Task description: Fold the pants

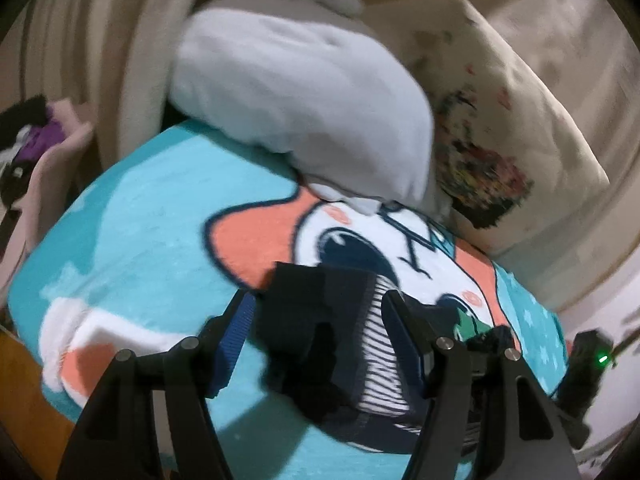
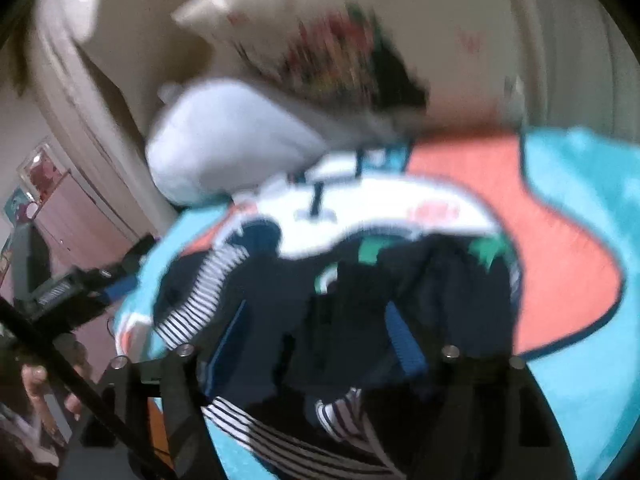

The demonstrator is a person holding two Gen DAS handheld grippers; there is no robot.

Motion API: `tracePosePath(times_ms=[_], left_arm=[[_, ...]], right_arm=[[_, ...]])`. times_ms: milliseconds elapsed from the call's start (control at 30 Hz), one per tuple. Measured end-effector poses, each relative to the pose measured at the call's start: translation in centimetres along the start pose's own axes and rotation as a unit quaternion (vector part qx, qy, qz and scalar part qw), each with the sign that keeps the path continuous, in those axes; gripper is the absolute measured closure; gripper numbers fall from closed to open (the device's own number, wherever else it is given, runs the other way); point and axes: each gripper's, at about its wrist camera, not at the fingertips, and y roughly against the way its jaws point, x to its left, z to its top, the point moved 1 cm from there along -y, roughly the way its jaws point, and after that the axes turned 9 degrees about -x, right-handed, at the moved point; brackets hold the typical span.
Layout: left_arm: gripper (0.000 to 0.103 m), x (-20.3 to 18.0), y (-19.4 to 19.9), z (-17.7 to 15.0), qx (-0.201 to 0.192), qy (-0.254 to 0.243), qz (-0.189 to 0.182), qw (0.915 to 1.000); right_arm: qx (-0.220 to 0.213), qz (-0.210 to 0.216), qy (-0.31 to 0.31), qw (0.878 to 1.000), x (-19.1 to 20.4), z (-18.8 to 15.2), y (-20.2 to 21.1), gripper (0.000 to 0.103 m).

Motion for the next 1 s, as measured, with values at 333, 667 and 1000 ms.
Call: tracePosePath(times_ms=[333,667,1000], left_arm=[[0.038,3.3,-0.7,-1.7,0.02,0.04,0.002,0.999],[0.035,2.9,-0.5,-4.6,0.026,0.075,-0.013,0.9967],[0.021,1.6,0.0,-6.0,0.015,0.081,-0.046,0.9955]], right_arm=[[-0.01,0.004,0.052,0.999,4.2,2.6,1.6,0.023],[0.11,0.073,0.163,0.978,14.5,4.9,-6.7,0.021],[0.332,0.023,0.273,0.903,20.4,2.2,-18.8,0.011]])
